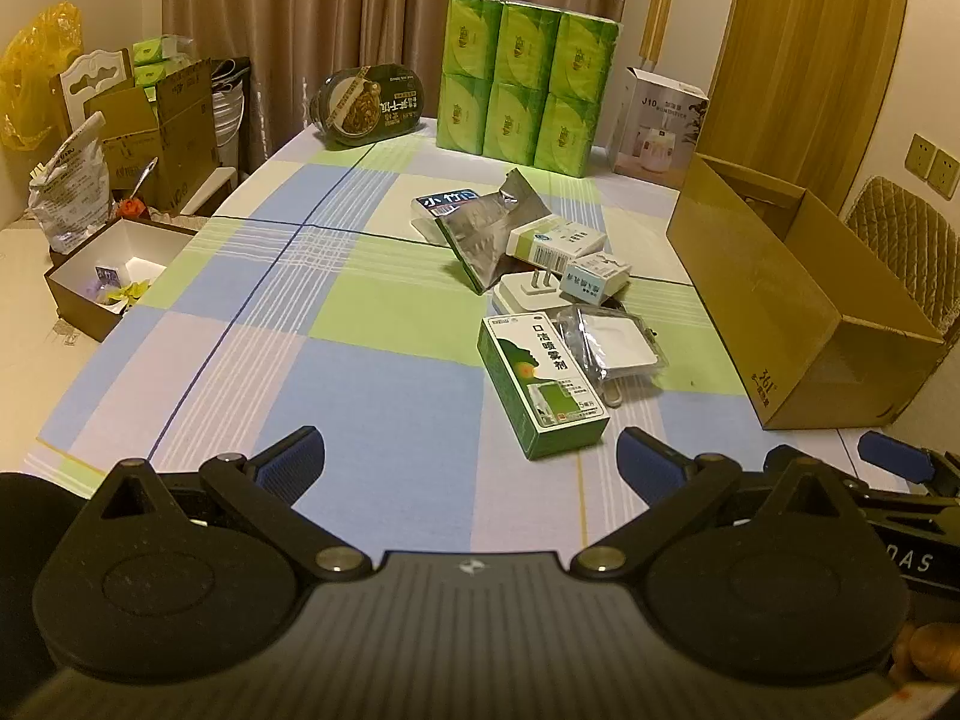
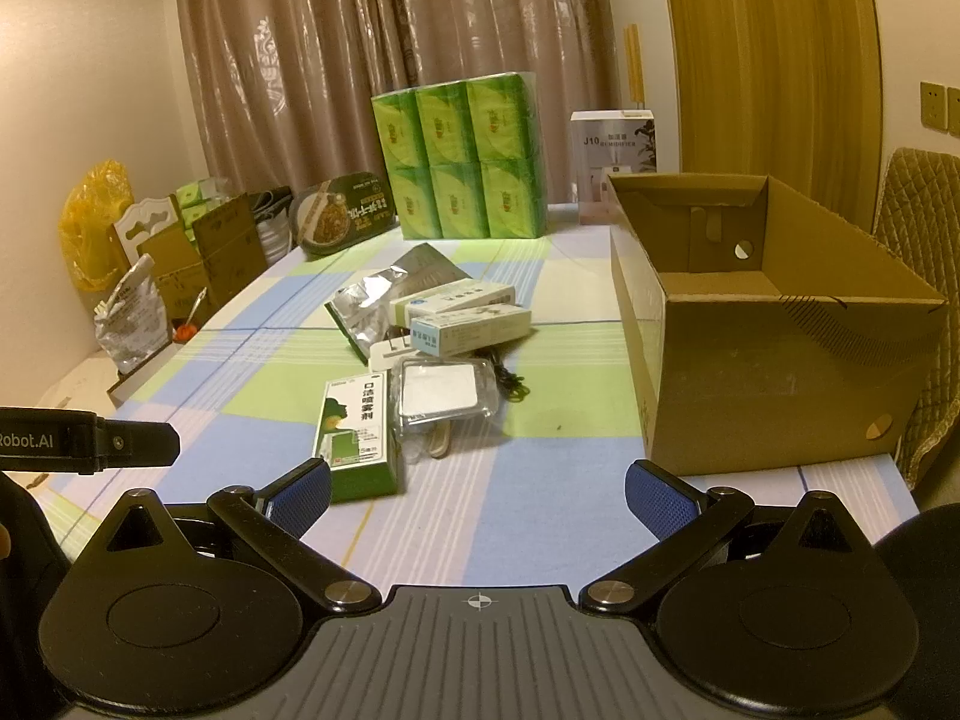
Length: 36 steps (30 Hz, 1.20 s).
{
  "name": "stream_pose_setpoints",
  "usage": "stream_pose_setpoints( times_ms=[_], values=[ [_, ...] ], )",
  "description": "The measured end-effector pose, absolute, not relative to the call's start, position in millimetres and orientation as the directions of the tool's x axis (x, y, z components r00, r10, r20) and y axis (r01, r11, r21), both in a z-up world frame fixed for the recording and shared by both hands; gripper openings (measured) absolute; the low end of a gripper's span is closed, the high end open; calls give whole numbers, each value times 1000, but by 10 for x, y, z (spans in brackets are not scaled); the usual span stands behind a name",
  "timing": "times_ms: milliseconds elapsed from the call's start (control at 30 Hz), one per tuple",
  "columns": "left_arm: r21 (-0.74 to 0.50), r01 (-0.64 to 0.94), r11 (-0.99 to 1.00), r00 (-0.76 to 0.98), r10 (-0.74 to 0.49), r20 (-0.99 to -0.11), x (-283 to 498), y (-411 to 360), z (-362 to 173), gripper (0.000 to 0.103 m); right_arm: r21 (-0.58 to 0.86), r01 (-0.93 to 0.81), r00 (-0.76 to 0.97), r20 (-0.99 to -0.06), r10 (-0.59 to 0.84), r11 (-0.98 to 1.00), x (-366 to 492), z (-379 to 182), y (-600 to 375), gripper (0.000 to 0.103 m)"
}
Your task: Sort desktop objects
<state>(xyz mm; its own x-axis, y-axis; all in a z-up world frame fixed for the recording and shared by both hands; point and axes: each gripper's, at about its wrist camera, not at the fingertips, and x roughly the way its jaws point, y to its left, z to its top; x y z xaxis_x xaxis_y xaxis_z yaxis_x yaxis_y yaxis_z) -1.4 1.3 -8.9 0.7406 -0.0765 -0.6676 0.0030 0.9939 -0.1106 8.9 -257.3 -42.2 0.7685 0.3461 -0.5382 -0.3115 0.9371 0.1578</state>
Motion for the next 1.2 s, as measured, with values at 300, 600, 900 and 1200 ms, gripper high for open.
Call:
stream_pose_setpoints(
  times_ms=[300,600,900,1200],
  values=[
    [-115,-12,993,737,-69,-672,-8,6,-103,102,157,-312,768,-539,346,937,91,-429,-2577,101],
    [-125,-8,992,733,-79,-676,13,17,-109,102,150,-319,764,-543,348,936,91,-482,-2591,101],
    [-132,-9,991,721,-85,-687,163,40,-151,102,118,-326,755,-564,334,938,234,-503,-2538,101],
    [-117,33,993,704,-107,-702,513,-77,-252,102,108,-345,722,-604,337,932,550,-627,-2524,101]
  ],
)
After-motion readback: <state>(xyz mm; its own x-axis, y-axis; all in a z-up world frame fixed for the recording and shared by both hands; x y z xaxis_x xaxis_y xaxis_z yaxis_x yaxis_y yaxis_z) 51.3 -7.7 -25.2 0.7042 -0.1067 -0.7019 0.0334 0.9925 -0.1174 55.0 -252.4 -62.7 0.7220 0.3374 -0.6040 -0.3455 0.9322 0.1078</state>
